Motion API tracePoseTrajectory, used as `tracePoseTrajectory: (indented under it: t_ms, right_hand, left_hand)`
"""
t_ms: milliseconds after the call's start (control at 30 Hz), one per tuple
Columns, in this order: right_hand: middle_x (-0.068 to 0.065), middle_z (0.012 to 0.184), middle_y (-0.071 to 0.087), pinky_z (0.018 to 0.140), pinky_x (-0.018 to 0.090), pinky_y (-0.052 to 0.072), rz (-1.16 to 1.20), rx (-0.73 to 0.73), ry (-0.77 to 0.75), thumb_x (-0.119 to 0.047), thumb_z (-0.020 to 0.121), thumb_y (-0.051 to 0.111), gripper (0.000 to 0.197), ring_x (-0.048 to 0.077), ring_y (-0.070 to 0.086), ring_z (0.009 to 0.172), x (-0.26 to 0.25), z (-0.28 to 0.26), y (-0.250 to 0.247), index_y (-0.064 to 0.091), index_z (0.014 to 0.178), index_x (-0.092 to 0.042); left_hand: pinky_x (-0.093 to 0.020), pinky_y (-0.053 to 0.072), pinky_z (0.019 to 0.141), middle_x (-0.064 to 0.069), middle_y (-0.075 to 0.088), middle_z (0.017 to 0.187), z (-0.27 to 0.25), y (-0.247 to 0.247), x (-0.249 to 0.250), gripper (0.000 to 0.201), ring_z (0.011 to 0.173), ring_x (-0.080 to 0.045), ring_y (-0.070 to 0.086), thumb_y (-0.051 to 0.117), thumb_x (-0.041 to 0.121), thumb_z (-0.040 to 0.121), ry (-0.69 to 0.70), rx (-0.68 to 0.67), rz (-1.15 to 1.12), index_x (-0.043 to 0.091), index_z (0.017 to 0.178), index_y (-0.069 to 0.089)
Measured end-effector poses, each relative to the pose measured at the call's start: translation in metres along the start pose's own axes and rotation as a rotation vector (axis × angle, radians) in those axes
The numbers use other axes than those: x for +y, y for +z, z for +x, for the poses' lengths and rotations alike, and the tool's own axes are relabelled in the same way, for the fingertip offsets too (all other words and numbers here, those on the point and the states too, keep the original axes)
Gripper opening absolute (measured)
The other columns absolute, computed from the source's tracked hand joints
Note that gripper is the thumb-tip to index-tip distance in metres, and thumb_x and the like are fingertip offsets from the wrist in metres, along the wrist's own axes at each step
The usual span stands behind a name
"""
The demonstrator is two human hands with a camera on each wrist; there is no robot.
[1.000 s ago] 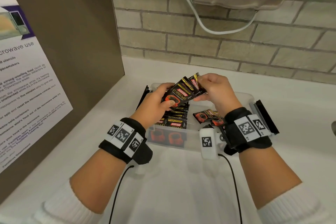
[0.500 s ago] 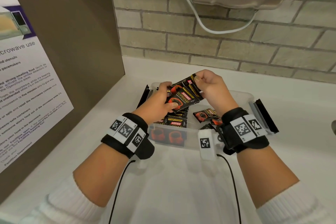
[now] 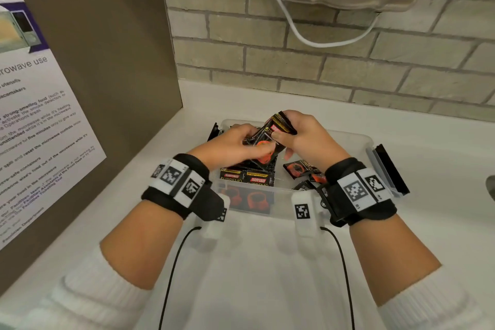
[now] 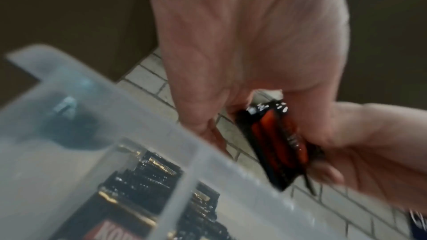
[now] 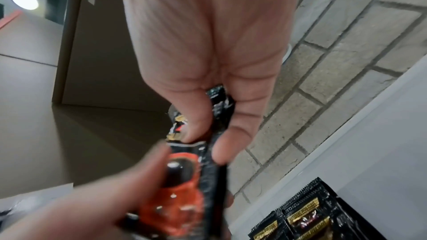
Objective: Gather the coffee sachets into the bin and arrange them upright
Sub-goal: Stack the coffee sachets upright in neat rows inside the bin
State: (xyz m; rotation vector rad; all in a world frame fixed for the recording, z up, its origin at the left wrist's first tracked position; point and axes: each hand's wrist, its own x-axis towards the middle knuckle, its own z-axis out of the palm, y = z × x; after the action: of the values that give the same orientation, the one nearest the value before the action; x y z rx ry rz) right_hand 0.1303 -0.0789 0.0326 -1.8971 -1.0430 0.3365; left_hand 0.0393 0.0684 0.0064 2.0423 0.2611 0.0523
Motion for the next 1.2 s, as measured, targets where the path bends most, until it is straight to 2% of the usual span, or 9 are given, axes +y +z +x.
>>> tracePoseTrajectory:
  t_ms: [133, 300, 433, 500, 667, 767, 967, 1067, 1200]
  right_hand:
    - [0.003, 0.087, 0.063, 0.07, 0.015, 0.046, 0.076, -0.067, -0.033, -0.001, 0.088, 0.058, 0.02, 0.0, 0.059, 0.073, -0.003, 0.003, -0.002, 0.059, 0.108, -0.003]
    - [0.004, 0.127, 0.049, 0.098, 0.018, 0.039, -0.098, 0.048, -0.109, -0.02, 0.09, 0.058, 0.051, 0.01, 0.048, 0.112, -0.014, 0.003, 0.002, 0.041, 0.138, -0.012]
    - [-0.004, 0.156, 0.008, 0.117, 0.04, 0.014, -0.237, -0.181, -0.092, -0.042, 0.071, 0.075, 0.112, 0.015, 0.006, 0.143, -0.019, -0.006, 0.0, -0.001, 0.15, -0.023]
    - [-0.002, 0.155, 0.009, 0.116, 0.054, 0.009, -0.363, -0.203, -0.106, -0.043, 0.062, 0.081, 0.126, 0.019, 0.005, 0.143, -0.021, -0.005, 0.006, -0.009, 0.149, -0.023]
    - [0.002, 0.148, 0.022, 0.116, 0.057, 0.006, -0.448, -0.102, -0.128, -0.043, 0.06, 0.082, 0.125, 0.022, 0.017, 0.139, -0.022, -0.001, 0.01, -0.002, 0.15, -0.018]
    - [0.004, 0.144, 0.027, 0.116, 0.055, 0.01, -0.52, -0.07, -0.129, -0.038, 0.06, 0.08, 0.118, 0.022, 0.023, 0.136, -0.024, 0.001, 0.016, 0.005, 0.149, -0.017]
    - [0.0, 0.134, 0.034, 0.103, 0.031, 0.031, -0.34, -0.121, -0.117, -0.038, 0.062, 0.083, 0.109, 0.014, 0.028, 0.124, -0.02, -0.002, 0.01, 0.017, 0.147, -0.018]
    - [0.002, 0.136, 0.045, 0.102, 0.03, 0.04, -0.156, -0.163, -0.035, -0.028, 0.081, 0.069, 0.073, 0.013, 0.043, 0.123, -0.015, -0.004, -0.002, 0.031, 0.144, -0.018]
    - [0.001, 0.097, 0.065, 0.081, 0.016, 0.051, 0.054, -0.197, -0.049, -0.01, 0.088, 0.06, 0.027, 0.015, 0.062, 0.083, -0.007, -0.006, -0.009, 0.058, 0.114, -0.013]
  left_hand:
    - [-0.039, 0.052, 0.087, -0.017, 0.064, 0.115, -0.007, -0.004, 0.018, 0.078, 0.106, -0.03, 0.063, 0.034, 0.072, 0.077, -0.087, -0.233, -0.548, 0.01, 0.121, 0.055]
    - [-0.035, 0.057, 0.075, -0.007, 0.062, 0.08, -0.005, 0.004, 0.024, 0.055, 0.07, -0.018, 0.062, 0.059, 0.054, 0.072, -0.119, -0.155, -0.789, 0.011, 0.105, 0.062]
    - [-0.04, 0.048, 0.097, -0.011, 0.061, 0.106, -0.002, 0.002, 0.022, 0.073, 0.103, -0.024, 0.06, 0.054, 0.063, 0.071, -0.128, -0.123, -0.853, 0.014, 0.124, 0.056]
    - [-0.033, 0.052, 0.092, -0.006, 0.066, 0.112, -0.004, 0.007, 0.027, 0.067, 0.109, -0.02, 0.062, 0.048, 0.063, 0.069, -0.123, -0.139, -0.835, 0.019, 0.118, 0.059]
    - [-0.028, 0.052, 0.087, -0.005, 0.066, 0.114, -0.006, 0.012, 0.033, 0.05, 0.108, -0.015, 0.062, 0.04, 0.055, 0.088, -0.096, -0.084, -0.739, 0.02, 0.117, 0.058]
    - [-0.034, 0.048, 0.095, -0.009, 0.064, 0.119, -0.007, 0.011, 0.033, 0.063, 0.112, -0.019, 0.061, 0.05, 0.058, 0.077, -0.087, -0.089, -0.693, 0.015, 0.123, 0.056]
    - [-0.033, 0.051, 0.084, -0.008, 0.064, 0.092, -0.004, 0.006, 0.02, 0.051, 0.089, -0.02, 0.062, 0.054, 0.048, 0.077, -0.041, -0.115, -0.57, 0.007, 0.106, 0.057]
    - [-0.031, 0.053, 0.074, -0.003, 0.06, 0.071, -0.005, 0.002, 0.015, 0.033, 0.069, -0.019, 0.058, 0.044, 0.038, 0.092, -0.047, -0.213, -0.434, 0.007, 0.093, 0.052]
    - [-0.029, 0.053, 0.072, 0.002, 0.06, 0.074, -0.003, 0.0, 0.017, 0.023, 0.066, -0.014, 0.056, 0.039, 0.03, 0.096, -0.049, -0.31, -0.409, 0.01, 0.094, 0.051]
